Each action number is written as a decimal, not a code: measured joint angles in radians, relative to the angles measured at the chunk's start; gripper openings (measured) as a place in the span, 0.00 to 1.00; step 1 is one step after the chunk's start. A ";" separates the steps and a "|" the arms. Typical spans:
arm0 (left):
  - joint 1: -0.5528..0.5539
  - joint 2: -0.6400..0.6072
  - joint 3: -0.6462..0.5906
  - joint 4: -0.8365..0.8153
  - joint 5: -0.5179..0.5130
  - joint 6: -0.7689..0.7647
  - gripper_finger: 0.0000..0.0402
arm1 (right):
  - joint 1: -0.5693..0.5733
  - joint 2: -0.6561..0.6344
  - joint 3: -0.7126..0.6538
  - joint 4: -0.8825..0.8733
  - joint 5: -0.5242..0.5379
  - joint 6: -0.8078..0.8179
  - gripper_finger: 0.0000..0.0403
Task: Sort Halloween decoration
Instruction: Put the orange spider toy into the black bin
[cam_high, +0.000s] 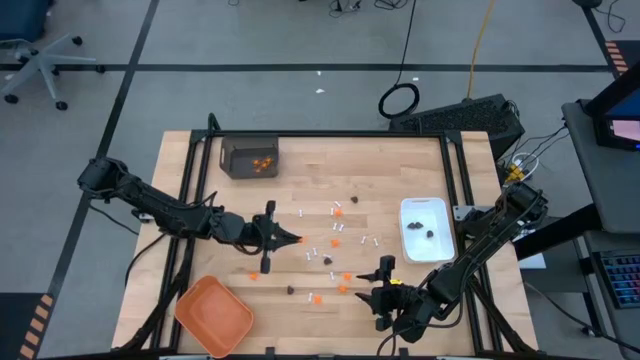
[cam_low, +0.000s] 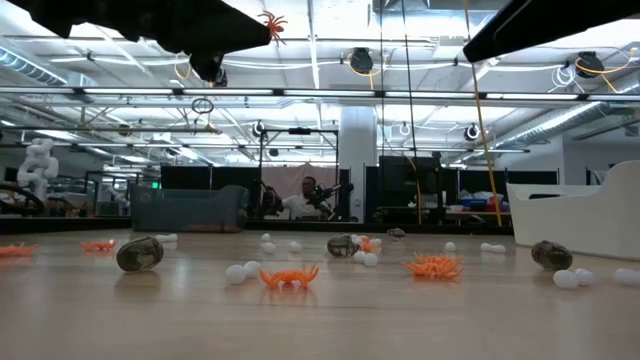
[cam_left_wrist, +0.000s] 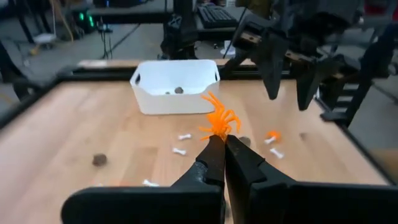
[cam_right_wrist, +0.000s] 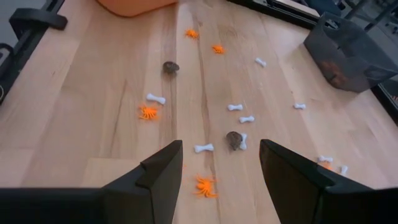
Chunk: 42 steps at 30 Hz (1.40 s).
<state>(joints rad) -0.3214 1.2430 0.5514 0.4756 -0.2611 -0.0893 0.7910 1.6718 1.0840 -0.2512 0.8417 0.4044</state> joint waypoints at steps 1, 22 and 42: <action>0.000 0.000 0.000 -0.006 0.000 -0.014 0.00 | 0.000 0.000 0.000 0.000 0.000 0.009 0.49; 0.246 -0.135 0.169 -0.752 -0.067 -0.065 0.00 | -0.019 0.001 0.000 -0.007 0.029 0.068 0.49; 0.725 -0.117 0.193 -0.992 -0.040 -0.142 0.00 | -0.079 0.094 0.000 0.154 0.021 0.006 0.49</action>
<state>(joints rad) 0.4037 1.1260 0.7441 -0.5161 -0.3009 -0.2310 0.7120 1.7656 1.0836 -0.0969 0.8628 0.4107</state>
